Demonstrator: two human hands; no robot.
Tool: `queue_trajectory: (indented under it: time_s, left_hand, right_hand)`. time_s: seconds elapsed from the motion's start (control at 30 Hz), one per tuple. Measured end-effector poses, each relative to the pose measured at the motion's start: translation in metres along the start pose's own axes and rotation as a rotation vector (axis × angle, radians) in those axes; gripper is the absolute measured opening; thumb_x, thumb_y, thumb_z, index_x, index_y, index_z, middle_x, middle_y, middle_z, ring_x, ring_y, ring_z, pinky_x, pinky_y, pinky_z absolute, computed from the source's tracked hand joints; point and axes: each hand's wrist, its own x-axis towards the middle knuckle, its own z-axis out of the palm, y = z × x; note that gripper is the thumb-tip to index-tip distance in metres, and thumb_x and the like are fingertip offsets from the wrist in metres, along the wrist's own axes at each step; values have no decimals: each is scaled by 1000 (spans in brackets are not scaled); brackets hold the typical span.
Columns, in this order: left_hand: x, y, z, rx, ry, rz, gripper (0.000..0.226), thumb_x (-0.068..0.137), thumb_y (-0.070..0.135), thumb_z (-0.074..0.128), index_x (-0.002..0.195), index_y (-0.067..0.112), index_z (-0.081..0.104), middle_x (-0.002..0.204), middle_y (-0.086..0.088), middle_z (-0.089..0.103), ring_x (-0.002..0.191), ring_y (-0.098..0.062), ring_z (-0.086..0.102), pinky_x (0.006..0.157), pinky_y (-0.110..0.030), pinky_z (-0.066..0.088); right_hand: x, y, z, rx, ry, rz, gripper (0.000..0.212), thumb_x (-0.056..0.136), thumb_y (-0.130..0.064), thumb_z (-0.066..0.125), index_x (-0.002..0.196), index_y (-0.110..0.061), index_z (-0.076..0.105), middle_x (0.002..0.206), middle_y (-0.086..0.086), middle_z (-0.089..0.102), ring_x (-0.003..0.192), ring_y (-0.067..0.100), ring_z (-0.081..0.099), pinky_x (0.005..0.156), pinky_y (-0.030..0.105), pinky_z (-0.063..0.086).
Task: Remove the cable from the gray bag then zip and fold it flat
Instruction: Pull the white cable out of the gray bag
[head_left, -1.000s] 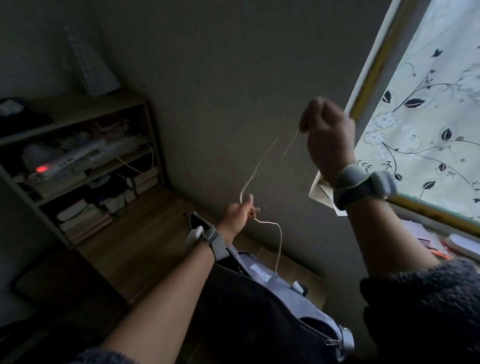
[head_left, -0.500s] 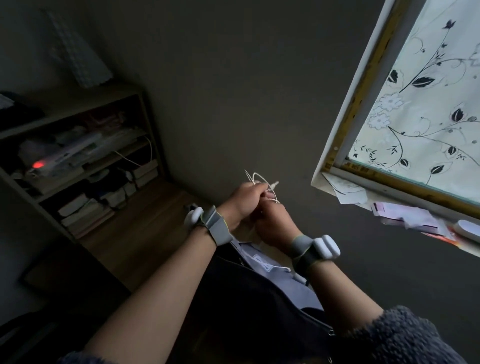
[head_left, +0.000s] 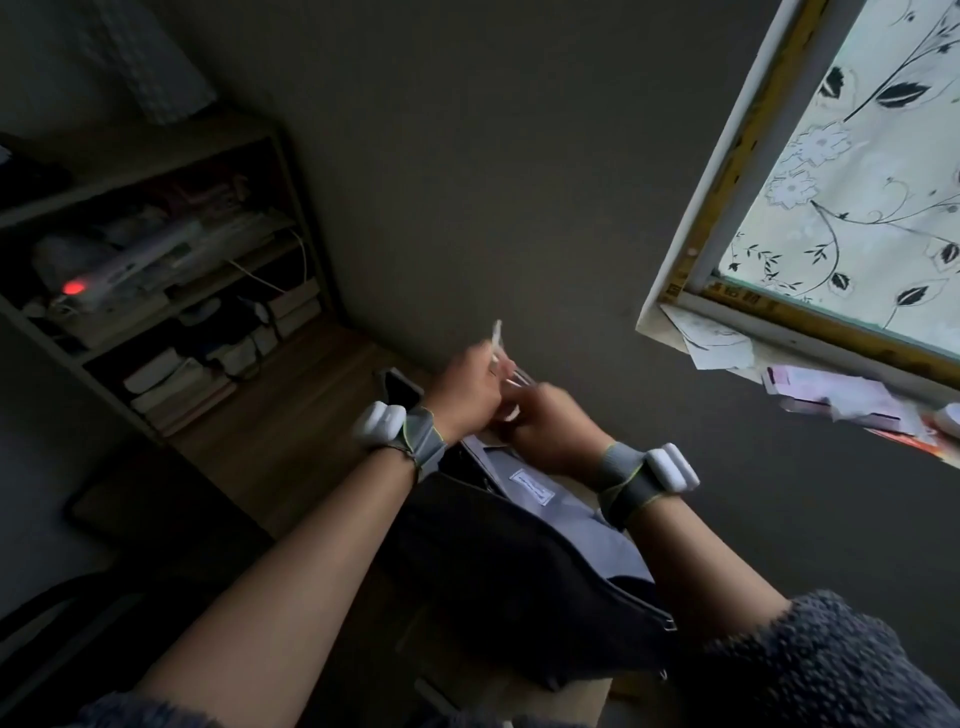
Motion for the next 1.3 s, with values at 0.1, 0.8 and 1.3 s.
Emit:
queue_trajectory:
  time_s: [0.1, 0.8, 1.3]
  left_hand:
    - [1, -29, -18, -36, 243, -93, 18, 96, 8, 46, 106, 1, 59, 78, 0, 57, 76, -22, 57, 67, -23, 38]
    - [-66, -69, 1, -175, -240, -286, 26, 92, 22, 56, 69, 11, 63, 59, -4, 58, 53, -23, 58, 49, -29, 44]
    - [-93, -119, 27, 799, -854, -247, 17, 83, 16, 49, 90, 8, 62, 102, -15, 66, 88, -32, 65, 65, -31, 47]
  right_hand:
    - [-4, 17, -12, 58, 186, -15, 46, 77, -15, 70, 121, -24, 61, 106, -2, 59, 83, 3, 55, 80, 16, 42]
    - [12, 10, 31, 894, -11, 356, 29, 90, 7, 53, 118, -1, 53, 89, 11, 59, 75, 25, 59, 67, 35, 48]
    - [-38, 76, 55, -491, -387, 395, 60, 78, -73, 50, 73, -16, 66, 74, 2, 64, 77, 29, 62, 67, 31, 49]
